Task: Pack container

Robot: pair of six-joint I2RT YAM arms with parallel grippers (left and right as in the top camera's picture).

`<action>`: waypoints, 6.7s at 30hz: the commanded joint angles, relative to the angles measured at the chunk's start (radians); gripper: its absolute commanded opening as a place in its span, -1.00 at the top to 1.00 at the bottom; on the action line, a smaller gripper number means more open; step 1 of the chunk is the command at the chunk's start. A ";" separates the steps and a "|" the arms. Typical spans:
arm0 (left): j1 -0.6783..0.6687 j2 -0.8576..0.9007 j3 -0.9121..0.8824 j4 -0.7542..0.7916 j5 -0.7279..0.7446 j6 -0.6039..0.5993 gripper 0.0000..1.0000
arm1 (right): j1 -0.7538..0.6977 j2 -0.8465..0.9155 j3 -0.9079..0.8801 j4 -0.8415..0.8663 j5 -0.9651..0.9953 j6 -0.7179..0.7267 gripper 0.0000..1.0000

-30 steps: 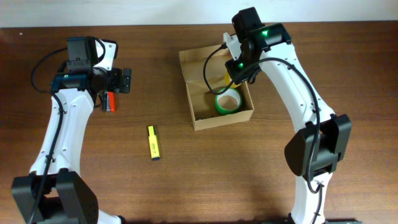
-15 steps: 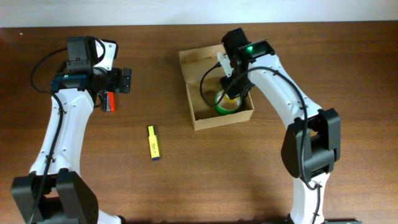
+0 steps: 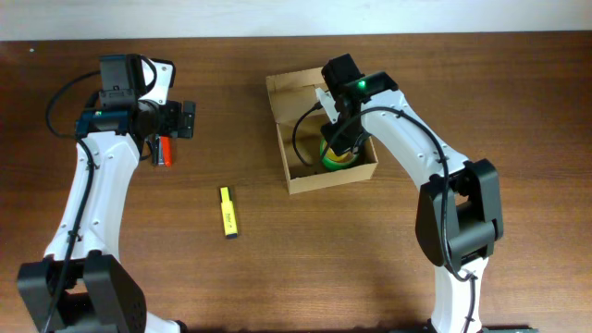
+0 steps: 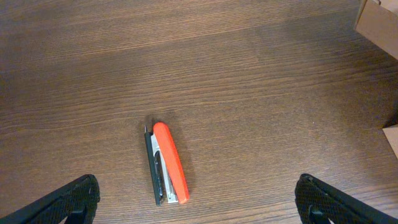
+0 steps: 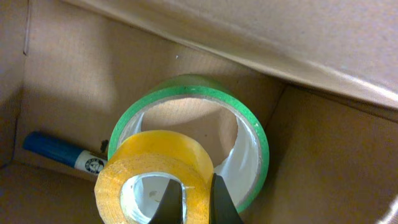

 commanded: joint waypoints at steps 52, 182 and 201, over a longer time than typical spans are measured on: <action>0.000 0.010 0.018 -0.018 0.001 0.016 -0.99 | -0.058 -0.469 0.297 -0.337 0.283 0.033 -0.50; 0.052 0.756 0.946 -0.706 0.061 0.030 0.97 | -0.754 -0.373 -0.066 -0.135 -0.046 0.142 -0.98; -0.294 0.699 1.394 -0.940 0.169 0.296 0.97 | -0.754 -0.373 -0.066 -0.151 -0.068 0.142 -0.98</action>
